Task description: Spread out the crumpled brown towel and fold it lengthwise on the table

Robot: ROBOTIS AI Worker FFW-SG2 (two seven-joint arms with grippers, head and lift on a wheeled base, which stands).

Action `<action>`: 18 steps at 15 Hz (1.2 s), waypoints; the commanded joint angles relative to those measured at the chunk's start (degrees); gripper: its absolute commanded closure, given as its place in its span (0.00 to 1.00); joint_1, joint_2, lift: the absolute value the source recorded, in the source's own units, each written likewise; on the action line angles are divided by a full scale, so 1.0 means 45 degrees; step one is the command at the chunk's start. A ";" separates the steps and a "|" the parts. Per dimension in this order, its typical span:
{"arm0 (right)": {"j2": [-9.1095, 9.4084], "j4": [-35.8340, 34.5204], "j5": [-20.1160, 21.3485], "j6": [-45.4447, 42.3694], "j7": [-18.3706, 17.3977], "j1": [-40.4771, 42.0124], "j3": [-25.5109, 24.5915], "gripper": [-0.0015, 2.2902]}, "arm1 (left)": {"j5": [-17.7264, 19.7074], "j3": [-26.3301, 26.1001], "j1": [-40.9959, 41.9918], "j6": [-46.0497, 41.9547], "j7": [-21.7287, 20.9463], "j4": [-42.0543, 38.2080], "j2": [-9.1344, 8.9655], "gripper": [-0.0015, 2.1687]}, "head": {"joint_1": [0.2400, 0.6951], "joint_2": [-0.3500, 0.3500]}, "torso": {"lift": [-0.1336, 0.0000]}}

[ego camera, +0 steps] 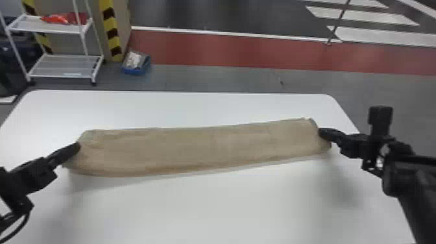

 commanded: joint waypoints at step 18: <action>0.0250 -0.4327 0.0099 0.6635 0.0000 0.1667 -0.0630 0.17 | -0.2227 -0.0654 0.0403 -0.1484 0.0602 -0.0967 -0.0045 0.07 | 1.00 0.31 | 0.07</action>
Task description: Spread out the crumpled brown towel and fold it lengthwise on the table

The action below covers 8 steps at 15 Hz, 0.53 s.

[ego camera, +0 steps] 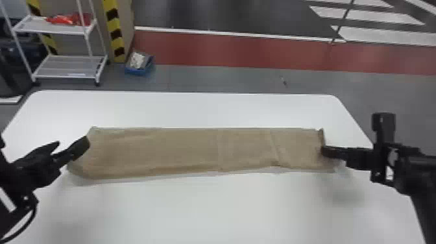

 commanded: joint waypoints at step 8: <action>0.0313 -0.2189 -0.0286 -0.2668 -0.0724 0.1409 -0.1144 0.05 | -0.0078 -0.0137 0.0422 -0.0681 0.0426 -0.0724 -0.0020 0.07 | 1.00 0.28 | 0.07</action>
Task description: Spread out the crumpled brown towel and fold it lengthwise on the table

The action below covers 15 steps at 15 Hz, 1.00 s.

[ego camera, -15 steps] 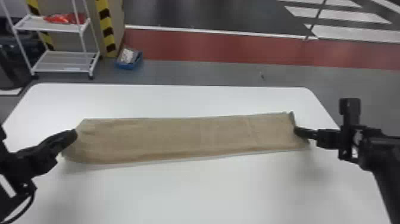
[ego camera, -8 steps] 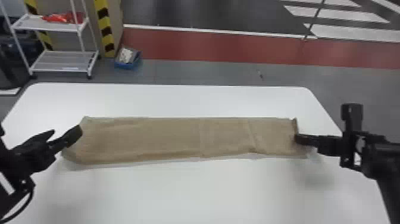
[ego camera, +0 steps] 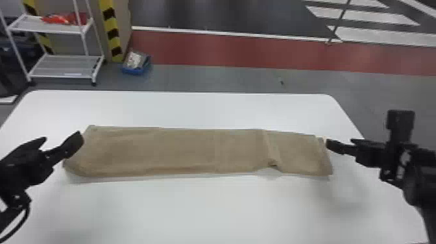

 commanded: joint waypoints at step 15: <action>0.0045 -0.1348 -0.1456 0.2204 0.3762 0.1891 -0.1141 0.89 | -0.0136 -0.0296 0.0002 -0.0001 0.0102 -0.0139 0.0002 0.07 | 1.00 0.33 | 0.07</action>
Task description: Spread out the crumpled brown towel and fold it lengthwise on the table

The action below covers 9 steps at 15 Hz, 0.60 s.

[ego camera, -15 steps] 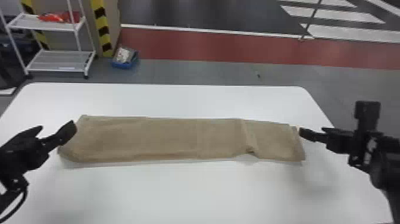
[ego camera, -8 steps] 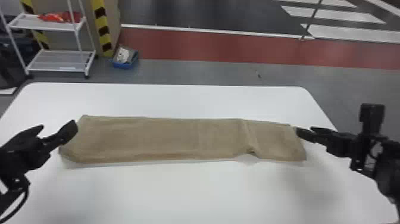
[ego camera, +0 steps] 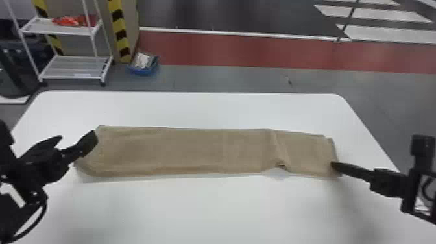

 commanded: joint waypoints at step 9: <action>-0.0029 0.1263 0.1890 -0.1870 -0.0647 -0.1365 0.0831 0.89 | -0.0027 -0.0021 0.0446 0.0000 0.0000 -0.0273 -0.0002 0.07 | 1.00 0.30 | 0.07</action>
